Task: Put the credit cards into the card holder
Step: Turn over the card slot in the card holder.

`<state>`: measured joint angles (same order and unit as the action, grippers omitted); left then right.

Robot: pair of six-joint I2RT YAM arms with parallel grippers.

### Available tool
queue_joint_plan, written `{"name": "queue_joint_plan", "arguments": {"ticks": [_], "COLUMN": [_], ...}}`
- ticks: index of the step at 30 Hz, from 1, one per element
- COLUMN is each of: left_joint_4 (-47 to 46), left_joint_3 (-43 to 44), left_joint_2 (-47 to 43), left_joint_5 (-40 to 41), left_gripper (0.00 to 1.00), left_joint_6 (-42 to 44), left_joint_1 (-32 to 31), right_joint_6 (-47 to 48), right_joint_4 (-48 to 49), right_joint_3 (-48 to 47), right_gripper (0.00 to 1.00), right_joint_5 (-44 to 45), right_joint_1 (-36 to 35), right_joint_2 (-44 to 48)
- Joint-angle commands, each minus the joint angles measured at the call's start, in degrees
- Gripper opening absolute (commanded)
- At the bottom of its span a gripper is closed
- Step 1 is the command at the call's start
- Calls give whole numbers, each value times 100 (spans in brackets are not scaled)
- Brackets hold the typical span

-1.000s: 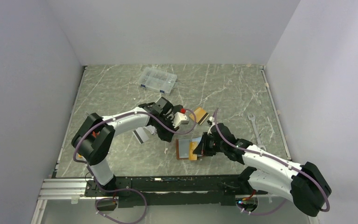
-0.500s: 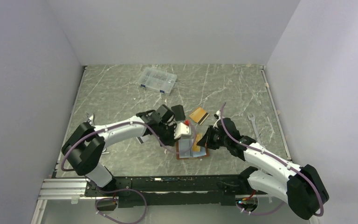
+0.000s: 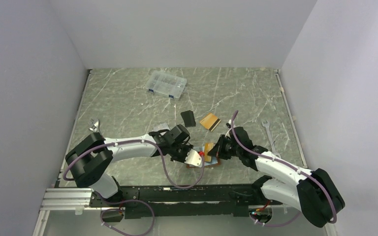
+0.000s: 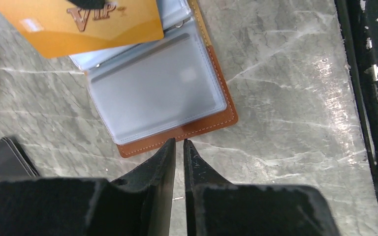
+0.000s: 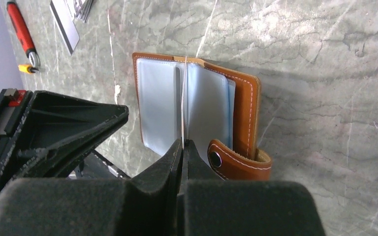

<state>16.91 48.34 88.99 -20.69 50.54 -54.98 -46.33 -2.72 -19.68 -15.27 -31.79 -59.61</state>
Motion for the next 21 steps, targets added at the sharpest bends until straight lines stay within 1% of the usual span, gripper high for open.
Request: {"name": "queue_joint_plan", "arguments": {"ticks": [1, 5, 11, 16, 21], "left_joint_4": [-255, -383, -631, -758, -673], "left_joint_3": [-76, -253, -591, -720, -699], "left_joint_2": [63, 137, 214, 224, 237], "left_joint_5": [186, 437, 763, 822, 786], "left_gripper": [17, 18, 18, 17, 12], "left_joint_6": [757, 1216, 1680, 1687, 1542], "left_joint_1": [-198, -344, -467, -521, -605], "right_joint_6": [-121, -196, -226, -400, -642], "right_joint_4": [635, 878, 902, 1051, 1351], "right_joint_3": [66, 155, 189, 271, 485], "right_gripper": [0, 0, 0, 0, 0], "right_joint_5": [2, -41, -11, -34, -95], "right_joint_1": [18, 10, 8, 6, 4], "right_joint_2": [-67, -158, -155, -17, -2]}}
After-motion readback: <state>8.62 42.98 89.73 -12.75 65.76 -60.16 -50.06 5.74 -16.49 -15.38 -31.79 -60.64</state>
